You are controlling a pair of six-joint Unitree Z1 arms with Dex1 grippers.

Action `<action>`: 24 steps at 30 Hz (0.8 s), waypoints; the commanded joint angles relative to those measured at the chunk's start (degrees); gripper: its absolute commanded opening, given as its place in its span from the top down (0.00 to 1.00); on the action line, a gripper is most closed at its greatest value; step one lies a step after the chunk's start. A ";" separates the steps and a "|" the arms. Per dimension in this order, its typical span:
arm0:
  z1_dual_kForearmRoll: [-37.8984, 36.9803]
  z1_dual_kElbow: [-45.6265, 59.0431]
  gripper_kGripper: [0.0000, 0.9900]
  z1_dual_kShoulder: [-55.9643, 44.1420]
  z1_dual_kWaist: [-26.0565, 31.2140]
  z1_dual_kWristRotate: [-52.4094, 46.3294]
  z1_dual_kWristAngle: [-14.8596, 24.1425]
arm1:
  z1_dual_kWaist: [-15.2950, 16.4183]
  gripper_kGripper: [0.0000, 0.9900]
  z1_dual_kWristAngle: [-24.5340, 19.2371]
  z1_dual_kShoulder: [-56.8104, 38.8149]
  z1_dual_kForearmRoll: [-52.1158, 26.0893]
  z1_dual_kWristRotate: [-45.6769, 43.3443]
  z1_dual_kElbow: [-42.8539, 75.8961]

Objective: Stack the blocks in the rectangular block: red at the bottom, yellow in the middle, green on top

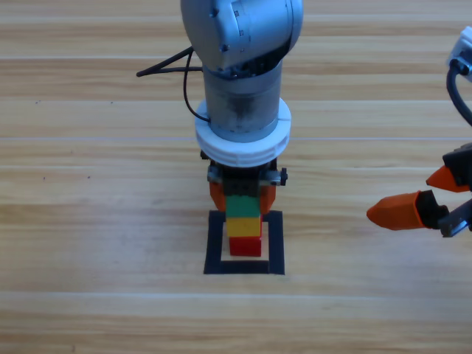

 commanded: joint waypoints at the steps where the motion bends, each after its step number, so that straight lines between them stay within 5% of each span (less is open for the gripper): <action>1: 0.09 0.29 0.59 3.37 -1.19 0.27 0.62 | -1.48 0.00 -0.31 3.82 -1.23 -0.84 0.71; 3: 0.18 -0.32 0.06 3.02 -1.45 0.01 0.62 | -1.48 0.00 -0.49 3.82 -1.31 -0.84 0.71; 4: 0.18 -0.59 0.00 2.85 -1.54 -0.08 0.62 | -1.48 0.00 -0.49 3.82 -1.31 -0.84 0.71; 18: 1.41 -4.36 0.00 -0.76 -1.98 -1.22 1.67 | -1.48 0.00 -0.67 4.35 -1.31 -0.84 0.62; 24: 2.29 -5.33 0.00 -15.17 -6.02 -5.26 14.59 | -1.48 0.00 -0.75 4.61 -1.31 -0.84 0.62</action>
